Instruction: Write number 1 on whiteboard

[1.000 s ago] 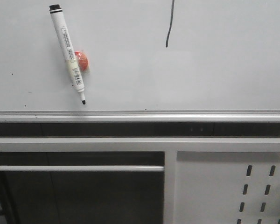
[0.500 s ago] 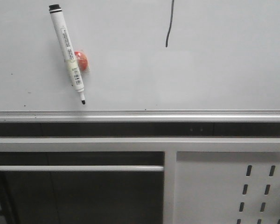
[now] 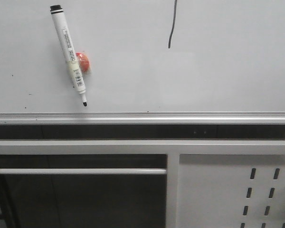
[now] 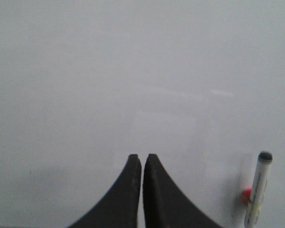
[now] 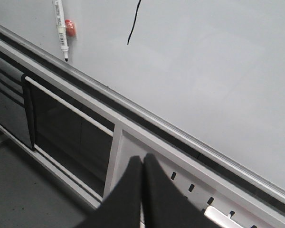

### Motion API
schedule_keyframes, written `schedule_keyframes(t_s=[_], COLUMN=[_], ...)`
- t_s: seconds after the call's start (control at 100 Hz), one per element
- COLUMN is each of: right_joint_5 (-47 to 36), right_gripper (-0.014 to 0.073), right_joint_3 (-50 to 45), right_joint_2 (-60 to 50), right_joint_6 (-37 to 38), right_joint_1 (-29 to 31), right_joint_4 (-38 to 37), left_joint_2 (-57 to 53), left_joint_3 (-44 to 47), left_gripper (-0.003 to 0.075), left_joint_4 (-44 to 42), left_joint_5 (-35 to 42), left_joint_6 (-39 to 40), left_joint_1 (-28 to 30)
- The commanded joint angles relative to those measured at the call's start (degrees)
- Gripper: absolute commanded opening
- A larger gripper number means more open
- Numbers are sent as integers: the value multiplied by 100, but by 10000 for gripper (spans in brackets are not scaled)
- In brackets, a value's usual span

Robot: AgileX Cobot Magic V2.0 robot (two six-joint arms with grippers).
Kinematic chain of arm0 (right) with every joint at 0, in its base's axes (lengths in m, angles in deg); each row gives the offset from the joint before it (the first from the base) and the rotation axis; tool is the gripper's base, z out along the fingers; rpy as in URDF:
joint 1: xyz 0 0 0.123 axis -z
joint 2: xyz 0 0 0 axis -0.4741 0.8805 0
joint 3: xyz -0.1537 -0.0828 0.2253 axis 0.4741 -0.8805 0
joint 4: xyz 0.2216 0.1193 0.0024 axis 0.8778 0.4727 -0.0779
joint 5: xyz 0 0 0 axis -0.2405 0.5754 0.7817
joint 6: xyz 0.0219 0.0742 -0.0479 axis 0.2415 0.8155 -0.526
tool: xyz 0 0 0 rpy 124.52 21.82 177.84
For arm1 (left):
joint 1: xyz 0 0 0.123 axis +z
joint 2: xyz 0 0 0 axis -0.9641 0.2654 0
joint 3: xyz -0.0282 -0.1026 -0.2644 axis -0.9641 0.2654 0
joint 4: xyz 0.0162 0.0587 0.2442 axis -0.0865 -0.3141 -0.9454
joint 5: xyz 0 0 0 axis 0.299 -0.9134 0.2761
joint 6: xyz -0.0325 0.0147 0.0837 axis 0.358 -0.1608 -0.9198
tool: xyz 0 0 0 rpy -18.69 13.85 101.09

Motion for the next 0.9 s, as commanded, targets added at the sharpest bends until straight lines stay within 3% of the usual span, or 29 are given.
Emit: schedule_keyframes(t_s=[0.0,0.12,0.22,0.4,0.61,0.74,0.89], right_joint_5=[-476,-476,-476,-476,-476,-476,-476], right_gripper=[-71,-71,-71,-71,-71,-71,-71], right_joint_3=[122,122,122,122,122,122,122], right_joint_2=[-72,-72,-72,-72,-72,-72,-72], right_joint_6=[-9,-9,-9,-9,-9,-9,-9], right_joint_1=[26,26,26,26,26,26,26], right_joint_4=[7,7,7,7,7,7,7], left_joint_2=[-131,-653,-1093,-1330,-1330,-1330,-1330], left_joint_3=[48,596,976,1523,1513,1524,1524], left_gripper=[-18,-18,-18,-18,-18,-18,-18], left_joint_4=[-1562,-3310,-3936,-4132,-4093,-3589,-3332], left_joint_5=[-373,-406,-301,49,-627,-1270,-1293], left_joint_6=[2173,3951,4361,4273,3261,2631,2119], left_joint_1=[286,367,330,374,374,374,374])
